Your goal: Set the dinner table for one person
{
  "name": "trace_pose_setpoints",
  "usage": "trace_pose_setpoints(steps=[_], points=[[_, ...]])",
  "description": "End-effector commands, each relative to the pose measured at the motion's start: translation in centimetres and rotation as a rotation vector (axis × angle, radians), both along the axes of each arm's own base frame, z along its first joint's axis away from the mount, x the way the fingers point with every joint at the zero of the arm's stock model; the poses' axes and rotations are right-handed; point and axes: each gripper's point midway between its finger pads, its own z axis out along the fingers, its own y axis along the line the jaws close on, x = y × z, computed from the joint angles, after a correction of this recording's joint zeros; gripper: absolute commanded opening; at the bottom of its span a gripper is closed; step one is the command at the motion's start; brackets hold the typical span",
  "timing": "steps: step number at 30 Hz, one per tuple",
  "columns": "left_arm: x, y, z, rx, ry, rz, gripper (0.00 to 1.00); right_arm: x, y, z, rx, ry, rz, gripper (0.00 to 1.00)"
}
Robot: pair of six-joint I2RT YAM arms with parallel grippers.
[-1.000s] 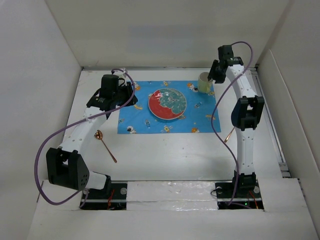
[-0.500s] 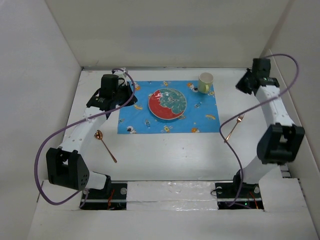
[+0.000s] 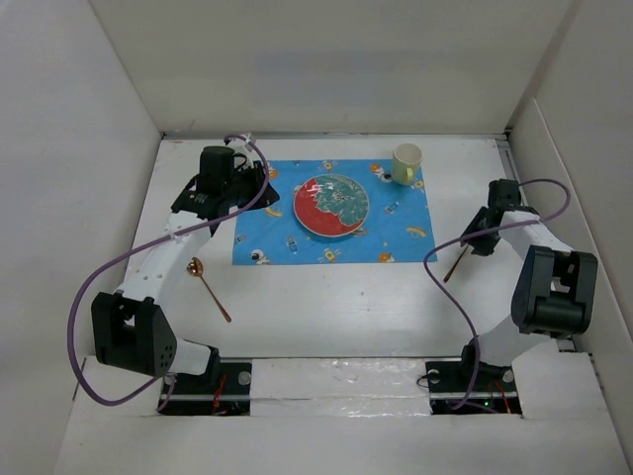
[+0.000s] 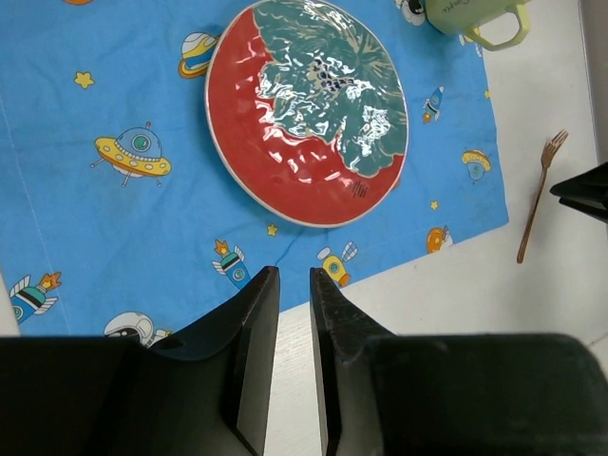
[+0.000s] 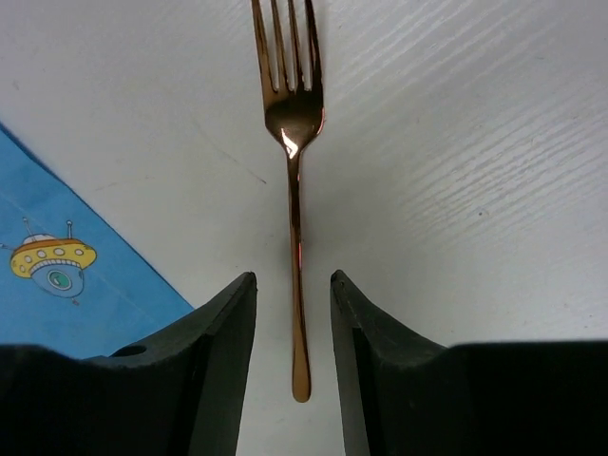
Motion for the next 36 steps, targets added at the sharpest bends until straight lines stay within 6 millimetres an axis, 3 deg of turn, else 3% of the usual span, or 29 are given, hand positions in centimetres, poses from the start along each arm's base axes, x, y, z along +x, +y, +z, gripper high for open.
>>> trace_pose_setpoints(steps=[1, 8, 13, 15, 19, 21, 24, 25, 26, 27, 28, 29, 30, 33, 34, 36], points=[[0.1, -0.3, 0.8, -0.027, -0.033, -0.014, 0.17, 2.0, -0.3, 0.5, -0.077, -0.022, 0.038, 0.41], [-0.3, 0.4, 1.4, -0.003, -0.060, 0.007, 0.18, 1.6, -0.6, -2.3, -0.108, 0.069, 0.008, 0.29], [-0.3, 0.9, 1.8, 0.015, -0.076, 0.024, 0.18, 1.8, -0.5, -2.7, -0.113, 0.101, 0.001, 0.25], [-0.3, 0.9, 1.9, 0.018, -0.079, 0.026, 0.18, 2.0, -0.5, -2.9, -0.110, 0.118, 0.008, 0.12], [-0.3, 1.2, 2.0, 0.030, -0.087, 0.037, 0.18, 1.9, -0.5, -3.0, -0.107, 0.134, 0.015, 0.00], [-0.4, 1.3, 2.0, 0.032, -0.087, 0.040, 0.18, 2.0, 0.0, -2.8, -0.107, 0.119, 0.026, 0.00], [-0.5, 1.3, 2.1, 0.030, -0.083, 0.038, 0.19, 2.8, 1.2, 0.0, -0.123, 0.040, 0.057, 0.00], [-0.5, 1.2, 2.4, 0.023, -0.086, 0.034, 0.24, 3.1, 1.5, 2.1, -0.142, -0.011, 0.064, 0.00], [-0.4, 1.1, 2.5, 0.019, -0.082, 0.032, 0.27, 3.8, 2.2, 4.0, -0.147, -0.050, 0.081, 0.00], [-0.5, 0.9, 2.7, 0.012, -0.075, 0.024, 0.29, 4.6, 4.3, 6.8, -0.151, -0.112, 0.136, 0.00], [-0.5, 0.8, 2.9, 0.009, -0.076, 0.019, 0.31, 4.7, 5.6, 6.9, -0.147, -0.116, 0.167, 0.00], [-0.6, 0.7, 3.1, -0.002, -0.073, 0.019, 0.32, 5.3, 6.7, 9.6, -0.159, -0.163, 0.188, 0.00], [-0.7, 0.6, 3.4, -0.013, -0.078, 0.018, 0.33, 5.5, 8.0, 10.9, -0.153, -0.191, 0.220, 0.00], [-1.0, 0.3, 5.0, -0.050, -0.103, 0.017, 0.37, 6.6, 15.0, 14.4, -0.069, -0.301, 0.370, 0.00], [-0.8, 0.6, 5.8, -0.045, -0.123, 0.038, 0.39, 6.3, 18.2, 15.0, -0.038, -0.314, 0.441, 0.00], [-1.0, 1.2, 7.0, -0.030, -0.146, 0.063, 0.41, 7.4, 22.4, 16.0, 0.008, -0.342, 0.508, 0.00]])
